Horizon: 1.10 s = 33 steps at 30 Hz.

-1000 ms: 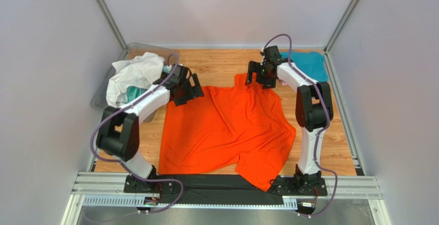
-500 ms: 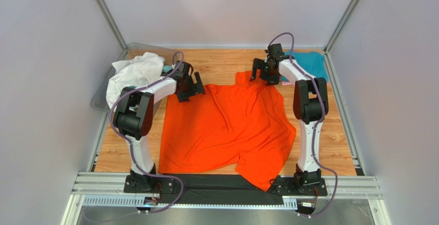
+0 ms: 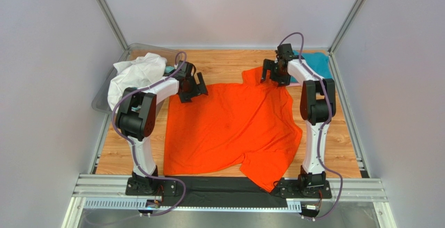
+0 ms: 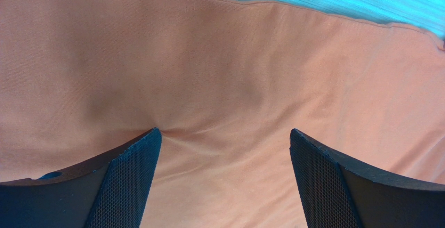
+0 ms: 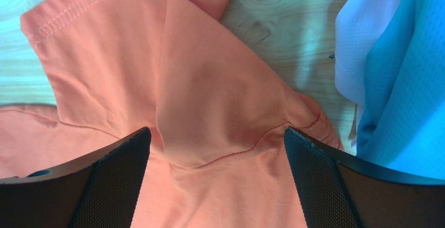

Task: Fold and stack the t-shirts
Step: Flatten the tshirt out

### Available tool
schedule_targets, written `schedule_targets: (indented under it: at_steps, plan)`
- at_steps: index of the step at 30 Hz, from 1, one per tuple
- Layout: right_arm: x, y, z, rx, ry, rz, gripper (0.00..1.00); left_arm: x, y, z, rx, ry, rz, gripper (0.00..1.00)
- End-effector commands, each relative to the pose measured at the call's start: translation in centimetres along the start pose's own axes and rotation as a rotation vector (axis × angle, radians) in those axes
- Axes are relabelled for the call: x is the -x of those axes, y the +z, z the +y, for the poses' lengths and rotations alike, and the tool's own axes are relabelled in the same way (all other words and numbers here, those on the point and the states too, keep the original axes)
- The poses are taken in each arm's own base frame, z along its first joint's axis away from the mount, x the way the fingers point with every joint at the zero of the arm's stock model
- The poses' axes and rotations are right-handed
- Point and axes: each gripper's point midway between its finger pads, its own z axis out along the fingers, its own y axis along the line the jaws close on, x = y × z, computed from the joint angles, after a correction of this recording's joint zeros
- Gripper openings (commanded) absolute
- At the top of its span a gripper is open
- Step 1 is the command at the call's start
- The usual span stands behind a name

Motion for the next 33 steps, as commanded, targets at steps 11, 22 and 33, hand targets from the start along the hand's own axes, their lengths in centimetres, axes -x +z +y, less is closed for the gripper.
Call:
schedule_targets:
  at_steps: [11,22,33]
  plan:
    - [4.2,-1.7,6.7,0.154,-0.149,-0.088,1.00,2.4,-2.6,-1.7,-0.043,0.038,-0.050,0.99]
    - [4.7,5.1,6.1,0.129,-0.184,-0.048,1.00,2.8,-1.1,0.2,0.000,0.034,-0.046,1.00]
    - [4.5,7.8,3.1,0.064,-0.055,-0.018,1.00,3.7,1.3,0.7,0.021,0.033,-0.018,1.00]
